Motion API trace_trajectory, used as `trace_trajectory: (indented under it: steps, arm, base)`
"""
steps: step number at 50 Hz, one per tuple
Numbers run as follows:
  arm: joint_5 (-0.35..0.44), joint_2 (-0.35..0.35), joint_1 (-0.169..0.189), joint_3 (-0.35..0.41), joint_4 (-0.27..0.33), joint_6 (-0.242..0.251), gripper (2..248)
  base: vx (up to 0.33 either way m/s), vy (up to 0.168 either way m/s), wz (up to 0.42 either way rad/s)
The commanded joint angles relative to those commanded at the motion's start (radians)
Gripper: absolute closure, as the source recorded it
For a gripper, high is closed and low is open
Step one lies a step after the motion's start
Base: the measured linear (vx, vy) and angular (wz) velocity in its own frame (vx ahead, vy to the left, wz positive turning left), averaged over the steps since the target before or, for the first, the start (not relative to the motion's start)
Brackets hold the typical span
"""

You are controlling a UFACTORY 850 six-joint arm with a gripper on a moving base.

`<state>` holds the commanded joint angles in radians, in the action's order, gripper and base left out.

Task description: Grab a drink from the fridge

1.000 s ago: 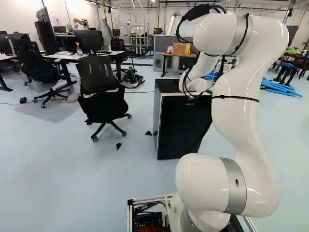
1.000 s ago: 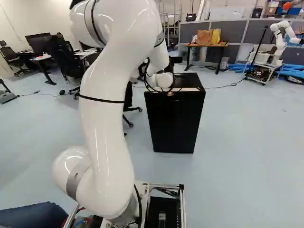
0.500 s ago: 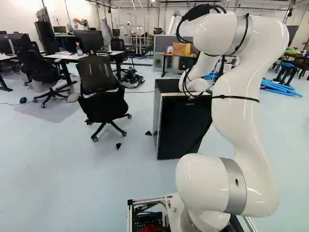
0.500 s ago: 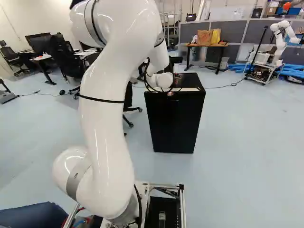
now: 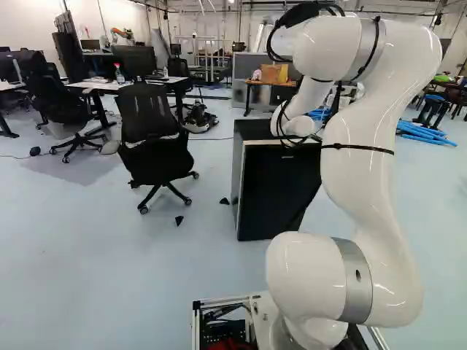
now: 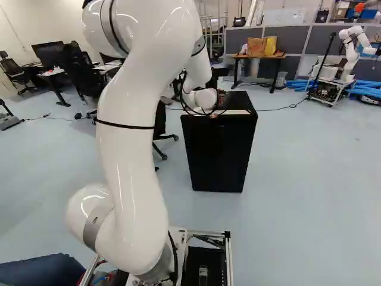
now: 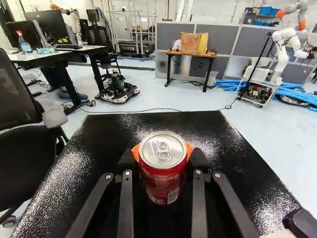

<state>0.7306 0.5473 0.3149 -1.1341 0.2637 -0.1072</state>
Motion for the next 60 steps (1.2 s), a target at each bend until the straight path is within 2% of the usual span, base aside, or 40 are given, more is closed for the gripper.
trace_trajectory:
  steps: [34, 60]
  arm:
    - [0.001, -0.033, -0.002, 0.008, -0.002, 0.001, 150]
    - [0.011, -0.088, -0.024, 0.08, -0.02, 0.008, 150]
  base:
    - [0.0, 0.0, 0.0]
    - [0.0, 0.0, 0.0]
